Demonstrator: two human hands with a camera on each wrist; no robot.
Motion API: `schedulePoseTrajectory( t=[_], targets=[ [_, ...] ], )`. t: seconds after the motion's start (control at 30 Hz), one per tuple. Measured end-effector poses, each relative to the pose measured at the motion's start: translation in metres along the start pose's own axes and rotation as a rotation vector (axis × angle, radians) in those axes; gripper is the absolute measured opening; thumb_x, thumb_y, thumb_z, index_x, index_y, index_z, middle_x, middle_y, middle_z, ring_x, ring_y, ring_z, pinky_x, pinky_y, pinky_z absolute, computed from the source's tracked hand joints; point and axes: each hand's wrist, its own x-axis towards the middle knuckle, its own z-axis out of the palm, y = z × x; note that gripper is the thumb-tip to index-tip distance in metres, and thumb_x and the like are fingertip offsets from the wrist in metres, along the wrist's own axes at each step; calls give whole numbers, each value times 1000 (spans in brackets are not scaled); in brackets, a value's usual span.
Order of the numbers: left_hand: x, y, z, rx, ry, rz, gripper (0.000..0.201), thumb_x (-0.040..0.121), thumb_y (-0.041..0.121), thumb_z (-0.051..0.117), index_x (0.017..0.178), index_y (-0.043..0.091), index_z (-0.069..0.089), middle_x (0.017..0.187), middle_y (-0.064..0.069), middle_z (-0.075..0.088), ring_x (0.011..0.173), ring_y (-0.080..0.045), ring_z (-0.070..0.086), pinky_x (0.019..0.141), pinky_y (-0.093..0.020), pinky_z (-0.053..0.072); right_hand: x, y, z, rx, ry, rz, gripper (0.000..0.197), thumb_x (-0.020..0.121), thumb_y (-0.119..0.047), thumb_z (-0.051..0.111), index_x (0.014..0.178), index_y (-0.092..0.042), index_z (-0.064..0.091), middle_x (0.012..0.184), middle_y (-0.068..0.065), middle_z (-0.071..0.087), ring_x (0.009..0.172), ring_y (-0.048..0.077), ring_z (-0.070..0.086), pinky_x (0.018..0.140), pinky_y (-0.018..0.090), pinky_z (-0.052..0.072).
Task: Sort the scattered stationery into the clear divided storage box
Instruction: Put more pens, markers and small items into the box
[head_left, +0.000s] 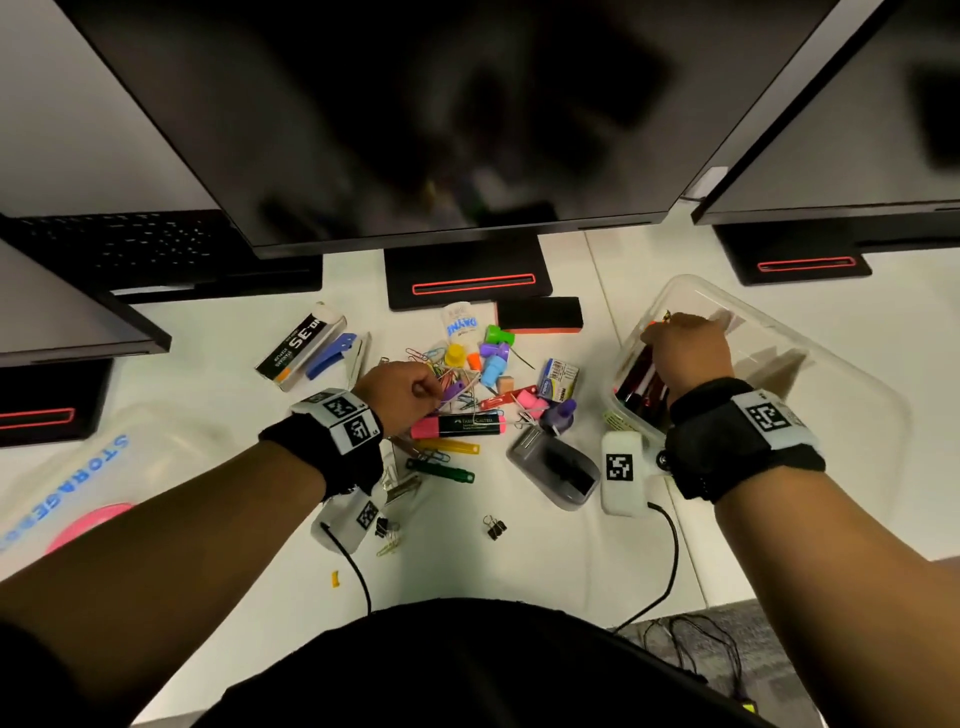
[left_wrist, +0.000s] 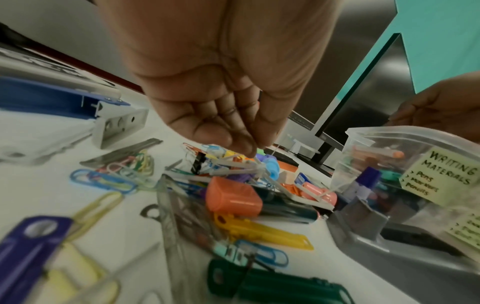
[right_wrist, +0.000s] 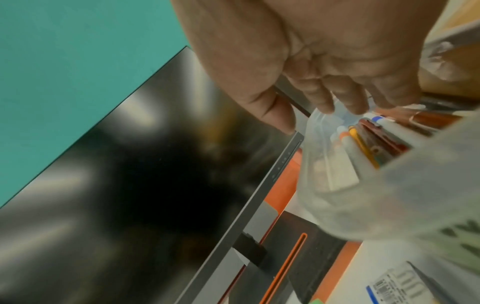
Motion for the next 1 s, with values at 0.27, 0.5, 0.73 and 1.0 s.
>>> schedulePoseTrajectory(
  t=[0.27,0.5,0.73,1.0],
  targets=[
    [-8,2,6,401,-178,105,31,86,30,60,118,27,62,120,-1,63,111,-22,57,95,-30,45,-12,-4,15,-177,-90,-150,49,88,-8,52,136,-5,45,142,13,47,131,28,45,108,29,33],
    [-9,6,8,442,-245,121,30,87,28,56,116,22,60,117,-5,62,107,-25,58,90,-30,46,-17,-10,15,-222,-86,-160,51,88,-17,55,137,-10,43,143,15,44,132,31,42,110,35,32],
    [-3,36,-23,13,-48,192,22,81,21,67,103,21,65,100,1,68,91,-18,62,82,-28,49,-53,-24,46,-441,-267,-637,38,88,-20,59,126,-17,57,134,5,51,122,20,47,98,24,36],
    [-2,52,-21,-467,-64,155,25,83,10,65,95,30,57,95,1,69,92,-20,68,88,-34,54,-54,-12,52,-401,-476,-516,16,89,-27,60,99,-15,54,87,3,57,79,19,54,69,27,41]
  ],
)
